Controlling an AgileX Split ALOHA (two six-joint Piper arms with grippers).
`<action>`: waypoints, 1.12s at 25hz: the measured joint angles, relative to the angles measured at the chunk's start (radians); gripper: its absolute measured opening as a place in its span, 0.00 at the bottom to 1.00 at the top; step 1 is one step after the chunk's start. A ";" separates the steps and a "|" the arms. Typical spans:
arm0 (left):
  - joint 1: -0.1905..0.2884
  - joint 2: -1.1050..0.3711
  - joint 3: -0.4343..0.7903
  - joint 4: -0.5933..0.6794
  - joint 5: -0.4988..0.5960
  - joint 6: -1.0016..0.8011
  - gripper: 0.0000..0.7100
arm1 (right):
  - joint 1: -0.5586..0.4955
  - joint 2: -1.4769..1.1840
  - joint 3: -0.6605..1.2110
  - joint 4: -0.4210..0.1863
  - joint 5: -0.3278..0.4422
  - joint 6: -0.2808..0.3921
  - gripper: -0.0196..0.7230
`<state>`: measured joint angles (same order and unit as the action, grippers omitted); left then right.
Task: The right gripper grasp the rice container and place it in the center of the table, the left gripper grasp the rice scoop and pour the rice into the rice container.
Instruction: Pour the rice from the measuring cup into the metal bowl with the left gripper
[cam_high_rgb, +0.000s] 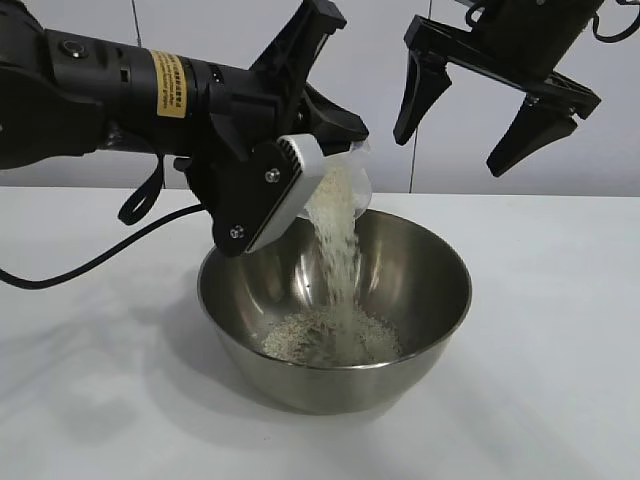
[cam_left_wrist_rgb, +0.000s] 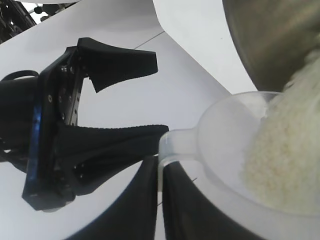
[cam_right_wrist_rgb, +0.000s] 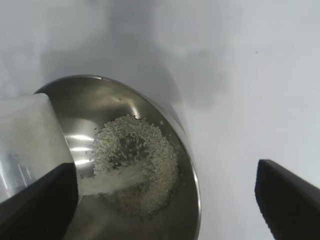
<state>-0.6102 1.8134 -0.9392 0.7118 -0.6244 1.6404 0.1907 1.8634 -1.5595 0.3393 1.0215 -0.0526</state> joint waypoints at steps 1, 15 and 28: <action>0.000 0.000 0.000 0.015 0.002 0.001 0.02 | 0.000 0.000 0.000 0.000 0.000 0.000 0.92; 0.000 0.000 0.000 0.102 0.048 0.073 0.02 | 0.000 0.000 0.000 -0.003 0.000 0.000 0.92; 0.000 0.000 0.000 0.119 0.054 0.025 0.02 | 0.000 0.000 0.000 -0.003 0.000 -0.005 0.92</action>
<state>-0.6102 1.8134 -0.9392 0.8307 -0.5704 1.6655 0.1907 1.8634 -1.5595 0.3366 1.0215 -0.0572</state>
